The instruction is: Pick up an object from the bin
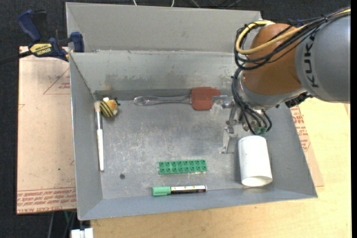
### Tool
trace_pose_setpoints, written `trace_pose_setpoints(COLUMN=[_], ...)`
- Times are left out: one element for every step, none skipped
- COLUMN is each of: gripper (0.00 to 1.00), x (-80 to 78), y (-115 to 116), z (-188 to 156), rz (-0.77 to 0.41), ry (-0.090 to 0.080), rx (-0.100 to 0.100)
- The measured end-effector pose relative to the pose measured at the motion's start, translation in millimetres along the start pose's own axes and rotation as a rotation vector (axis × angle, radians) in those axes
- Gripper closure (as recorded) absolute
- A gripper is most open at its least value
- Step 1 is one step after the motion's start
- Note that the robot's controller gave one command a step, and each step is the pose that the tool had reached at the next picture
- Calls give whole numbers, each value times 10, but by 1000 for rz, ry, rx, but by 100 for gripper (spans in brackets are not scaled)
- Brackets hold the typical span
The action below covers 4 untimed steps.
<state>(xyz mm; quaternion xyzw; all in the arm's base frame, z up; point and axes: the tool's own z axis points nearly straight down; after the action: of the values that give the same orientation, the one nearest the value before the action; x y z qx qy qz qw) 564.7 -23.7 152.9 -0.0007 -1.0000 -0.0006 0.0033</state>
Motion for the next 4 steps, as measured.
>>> trace_pose_setpoints(gripper=[0, 0, 0, 0], x=[-18, 217, 257, 531], y=[0, 553, 791, 1121], z=[-45, 643, 543, 527], rz=[-1, -115, -241, -92], ry=[-8, -10, -12, -5], rx=[1, 0, 3, -1])
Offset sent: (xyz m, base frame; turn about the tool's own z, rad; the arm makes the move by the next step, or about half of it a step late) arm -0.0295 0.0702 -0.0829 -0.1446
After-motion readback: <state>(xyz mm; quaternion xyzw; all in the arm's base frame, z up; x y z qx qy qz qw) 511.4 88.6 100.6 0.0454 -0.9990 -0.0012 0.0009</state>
